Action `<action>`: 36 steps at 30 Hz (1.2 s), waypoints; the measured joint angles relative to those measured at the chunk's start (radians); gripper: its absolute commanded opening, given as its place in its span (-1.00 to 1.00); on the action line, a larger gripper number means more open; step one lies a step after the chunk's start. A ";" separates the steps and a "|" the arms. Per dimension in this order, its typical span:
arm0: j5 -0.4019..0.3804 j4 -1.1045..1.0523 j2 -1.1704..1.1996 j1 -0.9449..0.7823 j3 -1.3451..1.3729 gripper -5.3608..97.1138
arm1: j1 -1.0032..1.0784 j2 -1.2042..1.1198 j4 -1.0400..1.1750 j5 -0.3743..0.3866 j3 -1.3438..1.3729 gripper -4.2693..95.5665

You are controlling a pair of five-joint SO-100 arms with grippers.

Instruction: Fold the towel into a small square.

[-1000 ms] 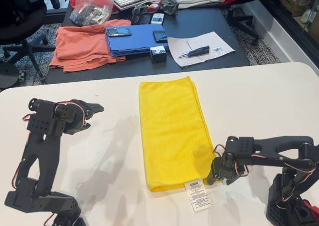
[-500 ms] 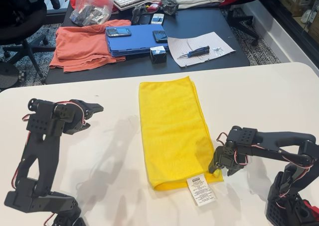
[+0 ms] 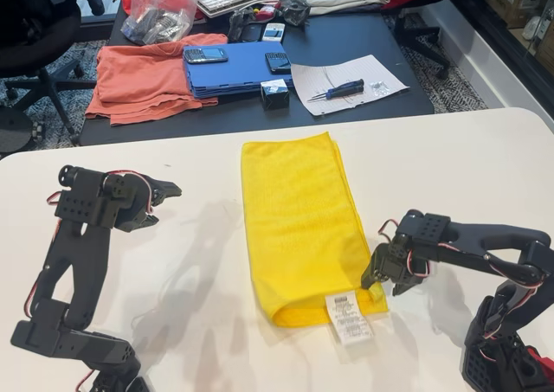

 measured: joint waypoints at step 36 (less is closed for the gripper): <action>0.009 -0.132 0.133 -0.048 0.141 -0.44 | -0.015 0.000 -0.002 0.005 0.000 -0.38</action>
